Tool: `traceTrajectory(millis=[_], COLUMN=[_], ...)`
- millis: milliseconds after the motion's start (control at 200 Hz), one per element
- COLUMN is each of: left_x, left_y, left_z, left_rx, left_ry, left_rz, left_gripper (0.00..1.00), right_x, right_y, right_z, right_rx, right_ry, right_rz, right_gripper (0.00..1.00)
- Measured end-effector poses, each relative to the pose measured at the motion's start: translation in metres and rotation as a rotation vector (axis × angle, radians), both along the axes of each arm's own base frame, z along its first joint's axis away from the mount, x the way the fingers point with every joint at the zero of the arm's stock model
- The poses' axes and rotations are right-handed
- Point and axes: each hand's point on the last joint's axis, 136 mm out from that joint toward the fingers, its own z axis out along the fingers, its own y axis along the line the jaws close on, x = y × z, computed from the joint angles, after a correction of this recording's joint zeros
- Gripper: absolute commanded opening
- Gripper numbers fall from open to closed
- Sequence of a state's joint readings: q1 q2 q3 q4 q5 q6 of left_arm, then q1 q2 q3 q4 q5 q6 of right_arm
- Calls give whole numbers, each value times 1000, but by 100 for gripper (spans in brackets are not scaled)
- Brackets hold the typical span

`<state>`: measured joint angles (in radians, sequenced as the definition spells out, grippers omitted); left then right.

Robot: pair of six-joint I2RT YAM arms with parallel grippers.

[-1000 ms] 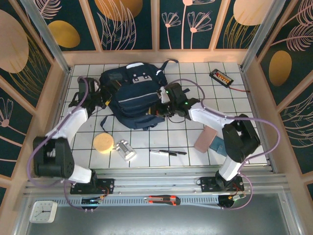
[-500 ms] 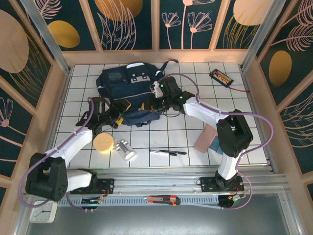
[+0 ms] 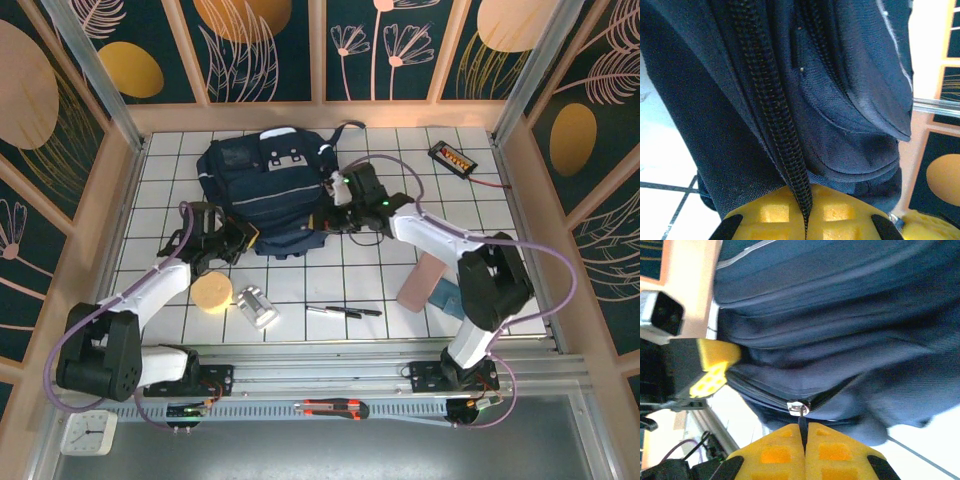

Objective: Pack the student bag

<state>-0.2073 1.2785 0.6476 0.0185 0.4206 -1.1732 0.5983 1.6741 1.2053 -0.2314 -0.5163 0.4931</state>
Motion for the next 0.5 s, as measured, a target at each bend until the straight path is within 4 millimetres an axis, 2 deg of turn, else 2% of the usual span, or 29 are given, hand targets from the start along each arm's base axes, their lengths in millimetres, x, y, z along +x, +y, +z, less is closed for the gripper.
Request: traceTrajectory(millis=[155,260,415,500], left_x=[-1,-6,-14,-18], left_y=[-2,-8,-4,4], left_z=[20,23,24,28], left_rx=[-26,-33,3,21], left_ry=[-53,-67,-79,-94], left_rz=[-55,-113,-180,-187], left_gripper=[0,0,0,0], right_x=[26,50,91,114], right_y=[-50,-79,-106,-113], right_z=[5,2,-10,-28], right_rx=[-21,-40,-30,-12], right_ry=[-59,-101,-164,-161], right_rz=[-115,-194,-282,-309], right_gripper=[0,0,0,0])
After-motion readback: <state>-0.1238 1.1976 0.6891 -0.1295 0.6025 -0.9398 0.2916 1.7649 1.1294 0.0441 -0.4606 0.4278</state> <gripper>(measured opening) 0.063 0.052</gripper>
